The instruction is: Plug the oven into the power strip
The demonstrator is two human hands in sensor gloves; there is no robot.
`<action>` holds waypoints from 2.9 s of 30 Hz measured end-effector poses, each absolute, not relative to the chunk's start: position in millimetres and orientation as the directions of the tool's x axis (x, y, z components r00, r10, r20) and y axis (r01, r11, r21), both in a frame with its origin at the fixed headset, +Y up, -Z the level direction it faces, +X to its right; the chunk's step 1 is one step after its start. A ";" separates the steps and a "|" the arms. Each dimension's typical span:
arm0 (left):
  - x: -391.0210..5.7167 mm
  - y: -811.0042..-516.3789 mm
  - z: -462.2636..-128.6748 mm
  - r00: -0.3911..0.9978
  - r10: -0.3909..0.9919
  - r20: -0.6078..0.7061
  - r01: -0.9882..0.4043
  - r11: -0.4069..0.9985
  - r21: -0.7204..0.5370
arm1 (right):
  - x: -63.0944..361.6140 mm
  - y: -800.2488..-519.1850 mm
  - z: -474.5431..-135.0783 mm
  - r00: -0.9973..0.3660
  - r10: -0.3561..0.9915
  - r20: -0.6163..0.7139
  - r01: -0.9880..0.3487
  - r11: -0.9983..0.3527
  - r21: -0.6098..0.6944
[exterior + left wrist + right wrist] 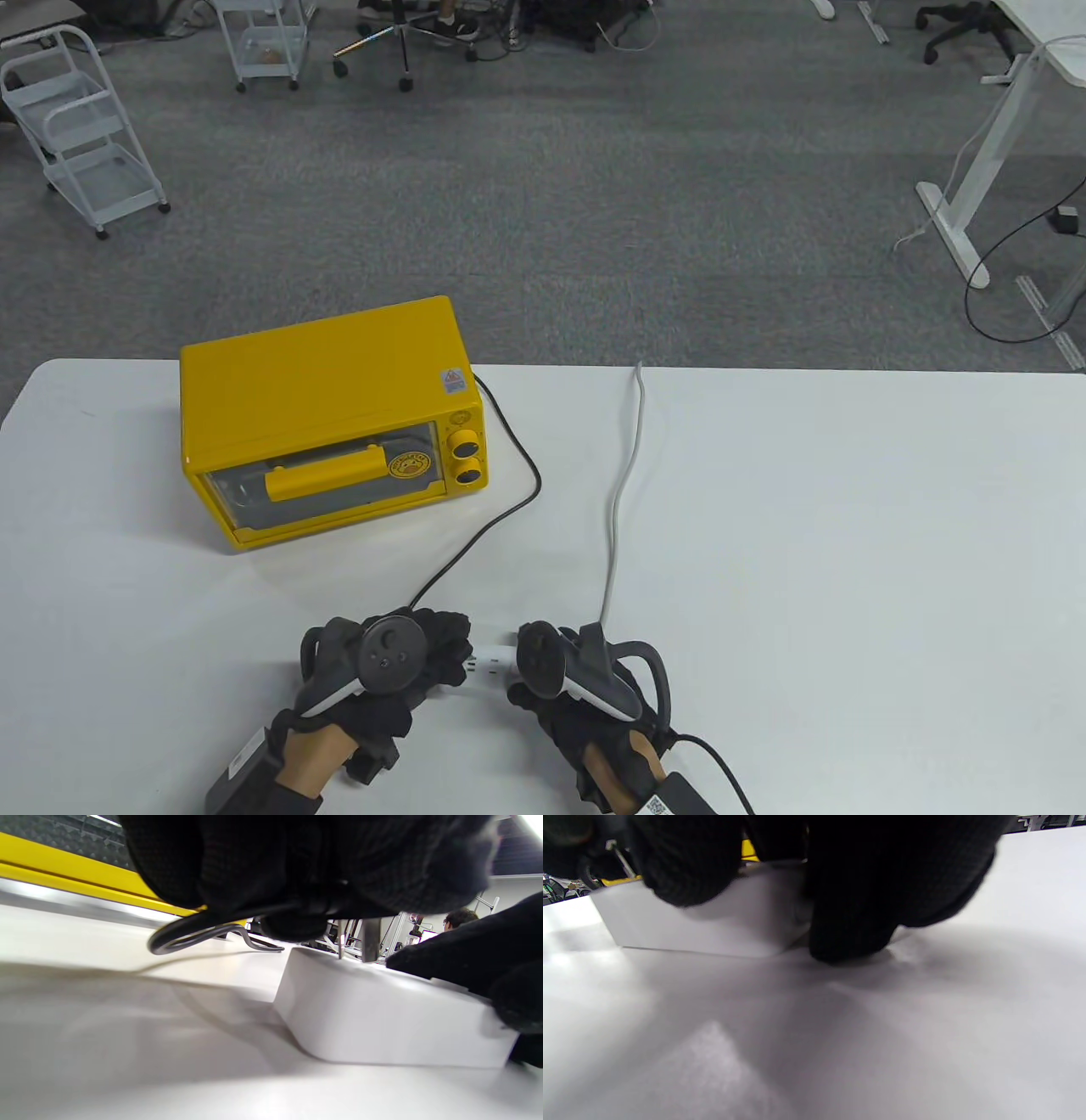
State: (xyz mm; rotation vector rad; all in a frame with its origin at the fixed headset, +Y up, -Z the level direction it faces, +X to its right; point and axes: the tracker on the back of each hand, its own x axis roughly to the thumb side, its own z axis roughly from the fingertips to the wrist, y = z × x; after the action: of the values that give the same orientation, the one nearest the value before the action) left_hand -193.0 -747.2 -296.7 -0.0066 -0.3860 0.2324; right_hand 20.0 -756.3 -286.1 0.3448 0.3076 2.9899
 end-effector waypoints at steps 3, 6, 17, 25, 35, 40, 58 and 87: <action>-190.1 -746.4 -294.6 0.901 0.186 0.391 -0.188 0.982 -0.035 | 19.6 -756.3 -286.1 -0.967 0.138 0.214 -0.091 -0.973 0.214; -190.4 -745.5 -293.6 0.900 0.174 0.399 -0.168 0.984 -0.049 | 19.8 -756.4 -286.1 -0.966 0.141 0.215 -0.093 -0.971 0.220; -183.2 -742.8 -293.6 0.891 0.093 0.445 -0.098 0.995 -0.011 | 19.5 -756.5 -286.4 -0.967 0.147 0.209 -0.099 -0.969 0.225; -171.7 -738.3 -292.9 0.893 0.037 0.449 -0.037 0.999 -0.010 | 20.5 -757.6 -285.7 -0.966 0.162 0.203 -0.117 -0.969 0.220; -170.4 -744.8 -307.9 0.925 0.074 0.372 -0.032 0.993 -0.117 | 21.7 -758.4 -285.3 -0.968 0.157 0.195 -0.116 -0.971 0.208; -165.8 -743.8 -306.0 0.949 0.049 0.311 -0.011 0.992 -0.124 | 21.3 -758.4 -284.8 -0.969 0.150 0.196 -0.110 -0.973 0.203; -211.4 -709.3 -272.2 0.963 0.125 0.240 -0.125 0.992 -0.015 | 23.6 -760.1 -285.0 -0.963 0.180 0.201 -0.136 -0.967 0.214; -291.9 -750.1 -279.3 0.985 0.173 0.016 -0.167 0.968 -0.190 | 62.4 -724.7 -270.3 -0.958 0.143 0.248 -0.140 -0.990 0.031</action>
State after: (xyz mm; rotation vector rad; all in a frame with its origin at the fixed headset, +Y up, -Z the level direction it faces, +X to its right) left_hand -291.9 -750.1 -279.3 -0.1888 -0.0323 0.1721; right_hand 62.4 -724.7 -270.3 0.3788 0.0196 2.9747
